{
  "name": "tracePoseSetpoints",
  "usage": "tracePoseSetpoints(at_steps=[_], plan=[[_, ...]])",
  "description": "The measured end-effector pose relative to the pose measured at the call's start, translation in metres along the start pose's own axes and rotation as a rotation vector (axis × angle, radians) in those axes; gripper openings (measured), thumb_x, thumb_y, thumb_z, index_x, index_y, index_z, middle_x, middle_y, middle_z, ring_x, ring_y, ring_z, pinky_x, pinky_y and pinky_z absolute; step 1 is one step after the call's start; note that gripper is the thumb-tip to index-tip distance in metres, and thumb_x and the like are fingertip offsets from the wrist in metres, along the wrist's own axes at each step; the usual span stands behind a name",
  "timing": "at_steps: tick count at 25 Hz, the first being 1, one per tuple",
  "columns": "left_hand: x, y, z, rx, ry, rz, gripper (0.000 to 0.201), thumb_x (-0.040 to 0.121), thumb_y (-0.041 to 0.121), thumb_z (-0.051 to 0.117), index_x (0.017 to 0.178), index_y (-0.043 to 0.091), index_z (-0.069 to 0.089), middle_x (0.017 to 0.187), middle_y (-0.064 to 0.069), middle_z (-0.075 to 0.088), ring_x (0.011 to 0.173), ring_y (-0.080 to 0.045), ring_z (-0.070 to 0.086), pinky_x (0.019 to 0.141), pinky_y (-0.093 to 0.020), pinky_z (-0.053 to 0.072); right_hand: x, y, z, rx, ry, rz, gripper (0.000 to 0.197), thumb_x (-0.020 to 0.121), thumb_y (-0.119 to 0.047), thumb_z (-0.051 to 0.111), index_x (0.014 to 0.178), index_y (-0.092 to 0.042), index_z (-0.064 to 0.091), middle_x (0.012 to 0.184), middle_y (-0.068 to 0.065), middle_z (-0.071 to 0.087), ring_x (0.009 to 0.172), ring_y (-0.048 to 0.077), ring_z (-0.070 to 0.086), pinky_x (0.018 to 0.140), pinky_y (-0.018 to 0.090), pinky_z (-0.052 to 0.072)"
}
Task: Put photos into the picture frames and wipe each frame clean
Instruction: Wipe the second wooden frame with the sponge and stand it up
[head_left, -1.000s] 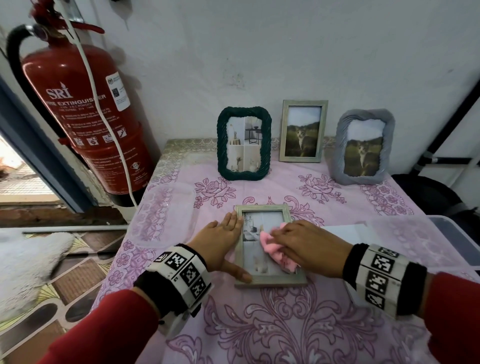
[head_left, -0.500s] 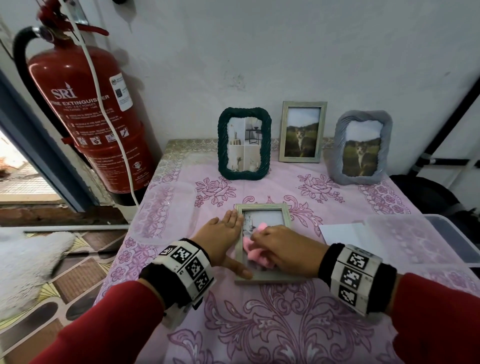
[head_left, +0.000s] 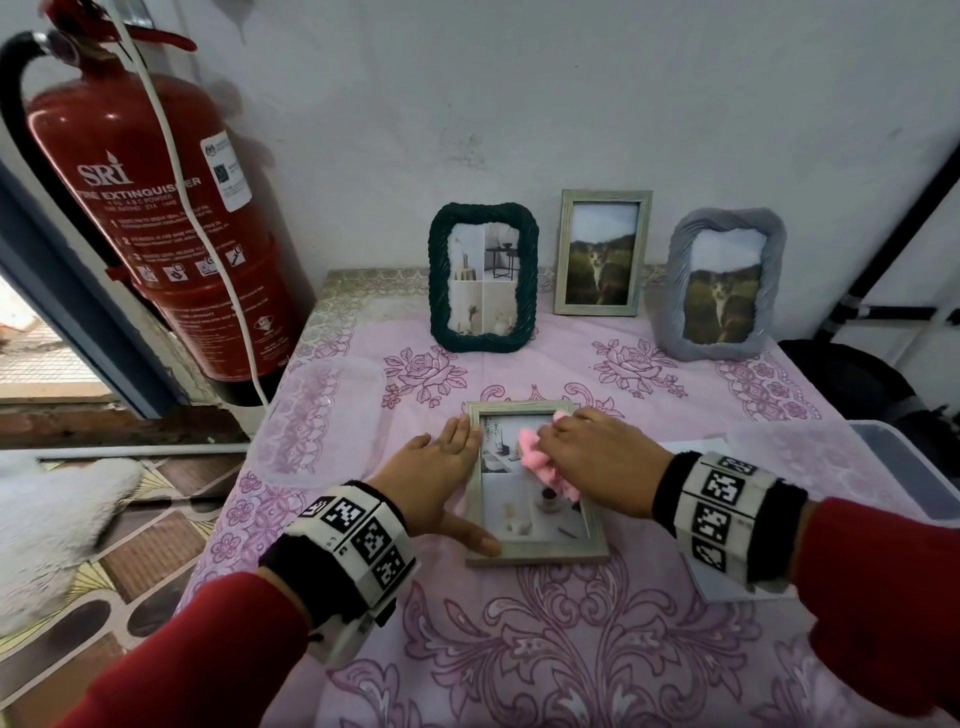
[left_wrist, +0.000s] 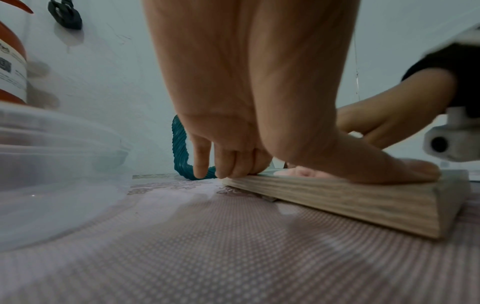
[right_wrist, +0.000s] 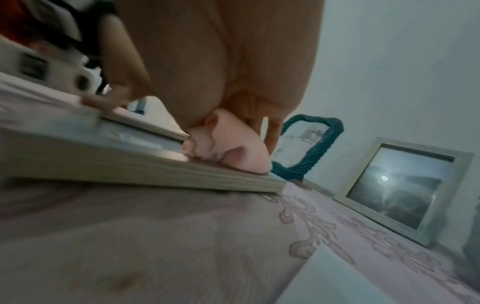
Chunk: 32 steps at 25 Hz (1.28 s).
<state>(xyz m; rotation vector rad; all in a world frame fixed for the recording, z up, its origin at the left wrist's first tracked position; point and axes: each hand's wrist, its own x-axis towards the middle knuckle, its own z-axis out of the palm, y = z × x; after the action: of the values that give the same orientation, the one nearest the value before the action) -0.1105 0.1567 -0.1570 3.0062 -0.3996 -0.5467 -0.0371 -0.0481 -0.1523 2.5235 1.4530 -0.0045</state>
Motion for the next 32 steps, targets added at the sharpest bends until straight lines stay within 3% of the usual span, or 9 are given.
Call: tracePoseSetpoints(at_steps=[4,9,12,17,21,25,32], plan=[[0.002,0.003,-0.004,0.028,0.002,-0.003,0.129,0.064,0.071,0.062,0.147,0.002,-0.008,0.157,-0.017,-0.009,0.146,-0.024,-0.007,0.12,-0.039,0.005,0.022,0.011,0.004,0.215,-0.03,0.045,0.027,0.098,-0.022,0.041,0.121,-0.015,0.051,0.121,0.005,0.058,0.113,0.022,0.048,0.096,0.03,0.029],[0.004,0.006,-0.007,0.062,-0.009,-0.004,0.128,0.065,0.07,0.062,0.147,0.001,-0.007,0.156,-0.019,-0.008,0.146,-0.027,-0.006,0.119,-0.038,0.004,0.027,-0.007,0.003,0.526,-0.032,-0.004,0.031,0.097,-0.016,0.041,0.124,-0.012,0.055,0.126,0.01,0.057,0.117,0.026,0.047,0.099,0.038,0.035],[0.002,0.007,-0.008,0.059,-0.017,-0.016,0.127,0.065,0.07,0.062,0.147,0.002,-0.008,0.157,-0.018,-0.009,0.146,-0.025,-0.006,0.119,-0.039,0.005,0.019,-0.028,0.0,0.51,0.005,-0.039,0.034,0.094,-0.013,0.042,0.126,-0.013,0.054,0.132,0.007,0.054,0.121,0.023,0.046,0.1,0.032,0.033],[0.002,0.004,-0.007,0.069,-0.028,-0.021,0.129,0.064,0.072,0.061,0.147,0.002,-0.01,0.157,-0.017,-0.01,0.146,-0.024,-0.005,0.119,-0.039,0.006,-0.021,-0.036,-0.008,0.533,0.014,-0.136,0.025,0.095,-0.02,0.043,0.112,-0.01,0.059,0.111,0.007,0.062,0.102,0.02,0.054,0.093,0.033,0.038],[0.001,0.006,-0.008,0.055,-0.025,-0.017,0.128,0.065,0.071,0.062,0.147,0.003,-0.009,0.157,-0.016,-0.009,0.146,-0.023,-0.006,0.12,-0.04,0.007,-0.038,-0.027,-0.014,0.271,0.005,-0.128,0.023,0.097,-0.027,0.035,0.1,-0.015,0.054,0.104,0.002,0.061,0.098,0.018,0.051,0.094,0.031,0.036],[0.001,0.004,-0.006,0.054,-0.025,-0.017,0.127,0.066,0.071,0.061,0.147,0.003,-0.009,0.157,-0.016,-0.008,0.146,-0.024,-0.005,0.119,-0.039,0.006,-0.033,-0.019,-0.008,0.097,-0.021,-0.08,0.021,0.097,-0.021,0.033,0.11,-0.016,0.049,0.115,0.001,0.057,0.108,0.019,0.05,0.1,0.029,0.032],[0.001,0.004,-0.005,0.035,-0.011,0.006,0.126,0.066,0.07,0.061,0.147,0.001,-0.006,0.156,-0.019,-0.008,0.146,-0.026,-0.004,0.12,-0.037,0.01,0.012,-0.006,0.003,0.165,0.025,0.032,0.02,0.094,-0.017,0.043,0.11,-0.014,0.056,0.11,0.003,0.06,0.103,0.02,0.051,0.09,0.028,0.033]])
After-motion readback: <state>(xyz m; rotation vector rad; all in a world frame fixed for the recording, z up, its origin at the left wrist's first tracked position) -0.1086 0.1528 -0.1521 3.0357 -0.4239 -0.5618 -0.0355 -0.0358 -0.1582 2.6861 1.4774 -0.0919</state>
